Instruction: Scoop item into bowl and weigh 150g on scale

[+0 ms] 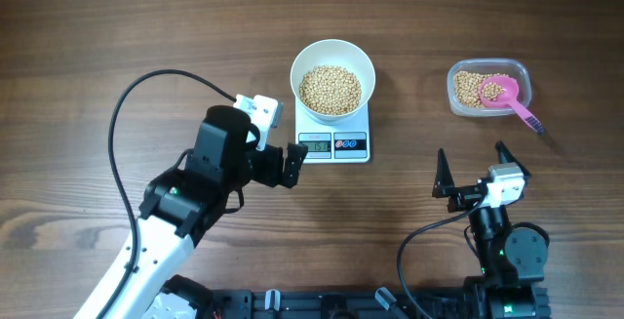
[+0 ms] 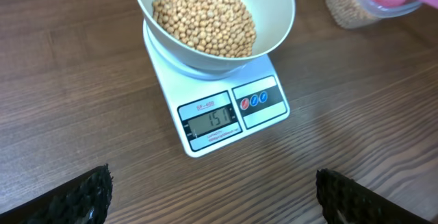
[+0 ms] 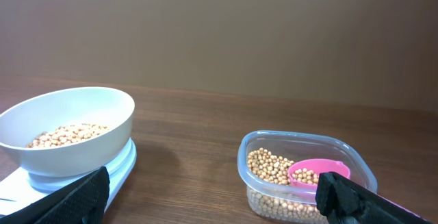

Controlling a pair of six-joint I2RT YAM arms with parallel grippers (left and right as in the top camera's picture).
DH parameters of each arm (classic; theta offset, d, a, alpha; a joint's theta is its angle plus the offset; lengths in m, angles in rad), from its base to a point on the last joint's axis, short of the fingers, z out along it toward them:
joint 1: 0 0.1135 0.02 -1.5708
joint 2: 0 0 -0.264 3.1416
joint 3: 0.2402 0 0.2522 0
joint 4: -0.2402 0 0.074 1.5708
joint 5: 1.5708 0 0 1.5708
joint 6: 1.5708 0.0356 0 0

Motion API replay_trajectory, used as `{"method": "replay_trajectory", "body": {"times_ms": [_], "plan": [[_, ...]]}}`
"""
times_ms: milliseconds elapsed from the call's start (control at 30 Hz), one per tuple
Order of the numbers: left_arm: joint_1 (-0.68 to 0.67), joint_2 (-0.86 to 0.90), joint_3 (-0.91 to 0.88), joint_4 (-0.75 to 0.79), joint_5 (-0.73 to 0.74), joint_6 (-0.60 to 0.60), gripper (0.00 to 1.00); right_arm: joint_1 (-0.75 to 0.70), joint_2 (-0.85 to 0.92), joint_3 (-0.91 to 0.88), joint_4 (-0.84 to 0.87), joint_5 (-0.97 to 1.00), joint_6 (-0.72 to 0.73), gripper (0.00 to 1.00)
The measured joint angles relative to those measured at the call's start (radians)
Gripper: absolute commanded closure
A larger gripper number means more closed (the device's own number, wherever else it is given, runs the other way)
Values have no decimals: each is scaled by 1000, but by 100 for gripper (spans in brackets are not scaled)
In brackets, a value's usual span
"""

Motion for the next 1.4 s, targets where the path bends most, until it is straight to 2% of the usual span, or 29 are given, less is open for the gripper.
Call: {"method": "replay_trajectory", "body": {"times_ms": [200, 367, 633, 833, 1100, 1400], "plan": [[29, -131, -2, -66, -15, 0, 0, 0, 0, 0, 0, 0, 0, 0], [170, -267, -32, 3, -73, 0, 0, 0, 0, 0, 0, 0, 0, 0], [386, -449, -128, 63, -79, 0, 0, 0, 0, 0, 0, 0, 0, 0], [427, -603, -254, 141, -72, 0, 0, 0, 0, 0, 0, 0, 0, 0], [434, -851, -385, 150, -64, 0, 0, 0, 0, 0, 0, 0, 0, 0], [456, -893, -410, 162, -42, 27, 0, 0, 0, 0, 0, 0, 0, 0]]}}
